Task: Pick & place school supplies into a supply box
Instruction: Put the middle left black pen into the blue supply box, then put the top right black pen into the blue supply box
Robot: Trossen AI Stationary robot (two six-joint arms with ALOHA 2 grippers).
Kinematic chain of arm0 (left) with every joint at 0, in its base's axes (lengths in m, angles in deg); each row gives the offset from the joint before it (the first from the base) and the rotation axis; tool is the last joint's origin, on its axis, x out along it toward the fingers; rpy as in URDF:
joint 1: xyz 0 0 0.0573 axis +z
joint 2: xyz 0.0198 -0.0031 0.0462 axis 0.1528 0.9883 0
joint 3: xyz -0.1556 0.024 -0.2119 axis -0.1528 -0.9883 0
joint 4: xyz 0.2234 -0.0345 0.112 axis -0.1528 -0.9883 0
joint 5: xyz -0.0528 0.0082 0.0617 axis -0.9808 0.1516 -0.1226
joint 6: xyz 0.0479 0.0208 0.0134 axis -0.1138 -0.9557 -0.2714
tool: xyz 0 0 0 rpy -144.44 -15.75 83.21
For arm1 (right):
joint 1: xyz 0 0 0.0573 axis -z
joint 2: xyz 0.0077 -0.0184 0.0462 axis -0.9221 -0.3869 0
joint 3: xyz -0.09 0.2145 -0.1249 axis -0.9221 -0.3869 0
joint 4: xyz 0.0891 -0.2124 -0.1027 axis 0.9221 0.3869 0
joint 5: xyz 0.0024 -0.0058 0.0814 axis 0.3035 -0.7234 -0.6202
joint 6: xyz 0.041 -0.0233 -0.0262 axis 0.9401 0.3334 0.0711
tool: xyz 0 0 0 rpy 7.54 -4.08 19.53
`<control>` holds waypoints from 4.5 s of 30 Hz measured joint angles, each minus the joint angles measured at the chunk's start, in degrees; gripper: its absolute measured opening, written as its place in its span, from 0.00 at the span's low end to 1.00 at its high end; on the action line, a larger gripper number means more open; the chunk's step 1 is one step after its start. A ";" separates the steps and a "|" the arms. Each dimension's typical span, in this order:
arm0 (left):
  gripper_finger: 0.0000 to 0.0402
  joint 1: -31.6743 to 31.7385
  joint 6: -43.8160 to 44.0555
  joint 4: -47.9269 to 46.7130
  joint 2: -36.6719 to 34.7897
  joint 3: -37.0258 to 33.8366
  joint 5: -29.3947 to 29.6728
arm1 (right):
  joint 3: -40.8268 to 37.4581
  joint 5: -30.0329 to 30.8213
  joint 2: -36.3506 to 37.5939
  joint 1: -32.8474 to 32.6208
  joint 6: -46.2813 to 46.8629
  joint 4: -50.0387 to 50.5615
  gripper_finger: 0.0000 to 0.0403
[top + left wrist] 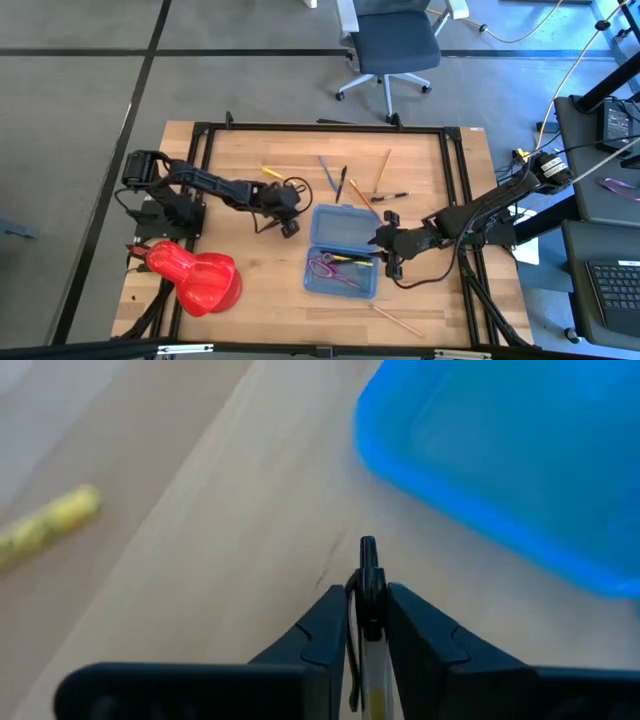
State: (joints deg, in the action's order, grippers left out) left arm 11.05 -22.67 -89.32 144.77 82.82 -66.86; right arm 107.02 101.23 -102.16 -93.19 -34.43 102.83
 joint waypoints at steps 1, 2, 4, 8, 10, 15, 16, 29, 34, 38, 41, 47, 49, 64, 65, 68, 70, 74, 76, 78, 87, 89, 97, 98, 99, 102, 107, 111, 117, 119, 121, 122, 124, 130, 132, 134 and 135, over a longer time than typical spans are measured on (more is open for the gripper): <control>0.13 -0.09 -0.67 -0.02 -0.02 0.94 -0.52 | 0.00 0.02 0.00 0.02 0.76 0.74 0.38; 0.13 -0.29 -1.40 -0.06 -0.02 1.89 -0.86 | 0.00 0.10 0.09 -0.01 1.68 1.58 0.38; 0.13 -0.83 -3.12 0.00 -0.02 4.05 -1.57 | 0.00 1.10 0.59 0.01 3.78 4.31 0.38; 0.12 -2.38 -4.70 0.49 0.01 8.68 -3.25 | 0.00 3.69 2.48 0.50 11.04 12.72 0.38; 0.12 -3.59 -4.72 1.39 0.55 10.57 -3.36 | 0.00 4.06 3.50 1.14 14.88 17.57 0.38; 0.12 -7.22 -4.72 5.25 3.79 14.83 -5.49 | 0.00 4.20 4.28 2.39 17.03 25.65 0.38; 0.12 -8.00 -4.75 5.77 4.88 16.11 -5.85 | 0.00 4.19 4.28 2.52 16.85 26.13 0.38; 0.13 -12.94 -12.21 6.39 22.44 33.99 -10.44 | 0.00 2.96 4.28 2.53 13.87 27.35 0.38; 0.13 -12.96 -10.63 6.05 25.82 35.61 -13.35 | 0.00 2.92 4.26 2.51 13.80 27.28 0.38; 0.13 -13.05 -9.62 6.09 27.82 35.57 -14.51 | 0.00 2.94 4.26 2.51 13.73 27.18 0.38; 0.13 -13.05 -9.28 6.49 29.25 35.52 -15.93 | 0.00 2.94 4.26 2.51 13.85 27.11 0.38; 0.13 -13.09 -9.15 6.27 30.31 35.53 -15.91 | 0.00 2.97 4.26 2.51 13.90 25.90 0.38; 0.13 -13.08 -9.16 6.29 30.32 35.53 -15.92 | 0.00 2.99 4.26 2.55 15.14 25.80 0.38; 0.19 -13.05 -10.54 5.94 30.19 35.53 -15.93 | 0.02 2.03 4.26 18.20 9.36 28.45 0.38; 0.20 -13.05 -10.28 5.92 30.19 35.53 -15.93 | 0.02 0.94 4.26 19.98 6.99 28.24 0.38; 0.26 -13.05 -10.27 6.32 30.19 35.53 -15.93 | 0.04 -2.14 4.26 25.30 0.43 27.41 0.38; 0.30 -13.05 -10.63 6.21 29.73 35.49 -15.93 | 0.04 -4.17 4.26 28.85 -3.27 27.13 0.38; 0.36 -13.05 -12.38 5.04 28.19 35.48 -16.30 | 0.04 -7.66 4.26 34.91 -12.61 26.74 0.38; 0.37 -12.89 -12.72 4.49 27.16 35.48 -16.05 | 0.04 -9.52 4.24 37.11 -17.26 25.46 0.38; 0.38 -12.54 -13.35 2.01 25.55 35.48 -15.73 | 0.04 -11.62 4.23 39.03 -21.27 24.23 0.38; 0.37 -9.92 -16.55 -4.36 20.67 33.85 -9.62 | 0.09 -13.43 -0.67 44.14 -28.58 22.26 0.38; 0.37 -9.29 -16.81 -4.31 19.71 32.33 -8.25 | 0.09 -13.30 -2.71 44.96 -29.45 22.82 0.38; 0.38 -7.28 -16.76 0.22 17.66 26.85 -8.30 | 0.07 -13.11 -7.57 48.48 -30.11 24.48 0.38; 0.38 -7.23 -16.78 0.50 17.68 26.72 -8.28 | 0.07 -13.07 -7.93 48.89 -30.95 24.64 0.38; 0.38 -7.21 -16.87 0.67 17.71 26.72 -8.28 | 0.07 -13.08 -8.24 49.28 -31.54 25.00 0.38; 0.37 -7.21 -17.29 0.42 17.71 26.72 -8.30 | 0.07 -13.05 -9.13 50.22 -33.96 26.69 0.38; 0.38 -7.32 -18.18 0.35 17.71 26.72 -8.32 | 0.04 -13.05 -11.12 51.60 -36.99 27.15 0.38; 0.38 -7.41 -18.23 0.36 17.71 26.72 -8.32 | 0.08 -13.07 -13.26 52.47 -37.46 26.76 0.38; 0.37 -6.94 -21.01 -3.08 17.25 26.70 -8.47 | 0.37 -13.73 -15.80 53.06 -38.89 27.24 0.36; 0.37 -6.27 -20.82 -4.20 17.20 26.70 -8.43 | 0.37 -13.87 -15.91 53.04 -38.89 27.30 0.33; 0.38 -5.60 -20.69 -5.69 17.20 26.70 -8.34 | 0.35 -14.19 -15.93 53.02 -38.89 27.43 0.28; 0.38 -5.24 -20.61 -6.38 17.18 26.70 -8.30 | 0.35 -14.30 -15.93 53.00 -38.89 27.46 0.25; 0.38 -4.44 -19.45 -8.88 17.18 26.70 -8.28 | 0.35 -15.26 -15.98 53.04 -38.75 27.46 0.21; 0.37 -1.94 -18.18 -14.78 17.14 26.70 -8.22 | 0.33 -16.91 -16.02 53.06 -36.97 27.69 0.11; 0.37 -1.20 -17.97 -17.02 16.59 26.70 -8.24 | 0.24 -16.95 -15.73 53.02 -35.71 27.89 0.10; 0.38 -0.68 -17.31 -20.06 15.54 26.70 -8.26 | -0.02 -16.99 -14.82 52.78 -34.02 28.16 0.10; 0.38 -0.48 -17.07 -22.45 14.63 26.70 -8.17 | -0.07 -16.97 -14.10 52.61 -33.24 28.16 0.11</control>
State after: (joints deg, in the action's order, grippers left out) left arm 10.57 -39.74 -111.76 159.41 109.52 -75.04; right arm 106.95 84.26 -116.26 -40.58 -67.67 130.98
